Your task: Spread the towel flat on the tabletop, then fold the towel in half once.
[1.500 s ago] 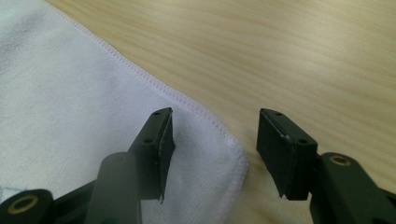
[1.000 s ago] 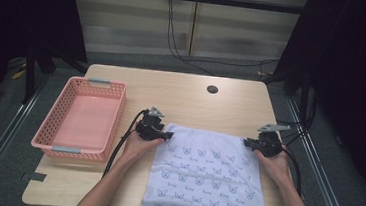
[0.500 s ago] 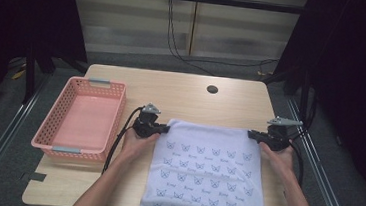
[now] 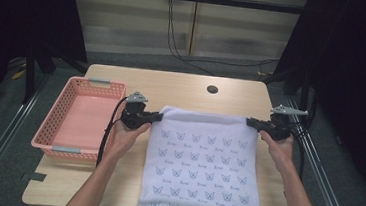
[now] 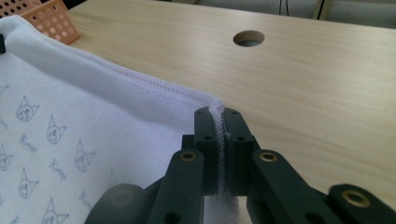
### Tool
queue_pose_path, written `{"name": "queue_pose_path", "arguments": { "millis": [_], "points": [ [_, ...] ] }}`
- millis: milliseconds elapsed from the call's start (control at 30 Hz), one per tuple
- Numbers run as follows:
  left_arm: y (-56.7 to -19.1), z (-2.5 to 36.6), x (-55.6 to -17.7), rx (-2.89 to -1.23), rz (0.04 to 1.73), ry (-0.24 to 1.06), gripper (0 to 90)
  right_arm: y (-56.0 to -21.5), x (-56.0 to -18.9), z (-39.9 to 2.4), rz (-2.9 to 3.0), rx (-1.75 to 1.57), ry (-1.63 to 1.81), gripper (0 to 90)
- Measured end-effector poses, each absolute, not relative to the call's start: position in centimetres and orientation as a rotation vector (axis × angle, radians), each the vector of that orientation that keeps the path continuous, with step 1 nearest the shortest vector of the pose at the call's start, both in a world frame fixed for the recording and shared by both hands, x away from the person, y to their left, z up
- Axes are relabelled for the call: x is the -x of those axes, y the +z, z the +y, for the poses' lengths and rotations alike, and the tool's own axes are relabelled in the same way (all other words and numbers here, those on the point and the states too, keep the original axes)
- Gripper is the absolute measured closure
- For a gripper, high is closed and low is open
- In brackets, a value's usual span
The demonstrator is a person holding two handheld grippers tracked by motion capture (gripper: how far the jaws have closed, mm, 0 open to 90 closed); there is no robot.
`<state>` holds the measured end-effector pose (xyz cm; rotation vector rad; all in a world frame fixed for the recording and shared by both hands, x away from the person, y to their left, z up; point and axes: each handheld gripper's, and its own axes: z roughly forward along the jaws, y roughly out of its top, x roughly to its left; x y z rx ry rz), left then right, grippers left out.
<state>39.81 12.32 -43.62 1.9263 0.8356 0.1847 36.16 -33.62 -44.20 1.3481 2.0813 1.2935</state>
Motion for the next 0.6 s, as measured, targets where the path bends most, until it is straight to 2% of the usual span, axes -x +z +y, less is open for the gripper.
{"name": "queue_pose_path", "arguments": {
  "millis": [467,600],
  "points": [
    [-39.9,12.1,-43.0,-1.91,0.83,0.219,86.0,-40.3,-38.7,-34.1,2.01,-1.32,1.361,86.6],
    [-38.8,12.7,-43.9,-1.849,0.854,0.222,85.9,-38.9,-39.6,-33.5,1.995,-1.297,1.377,86.7]
  ]
}}
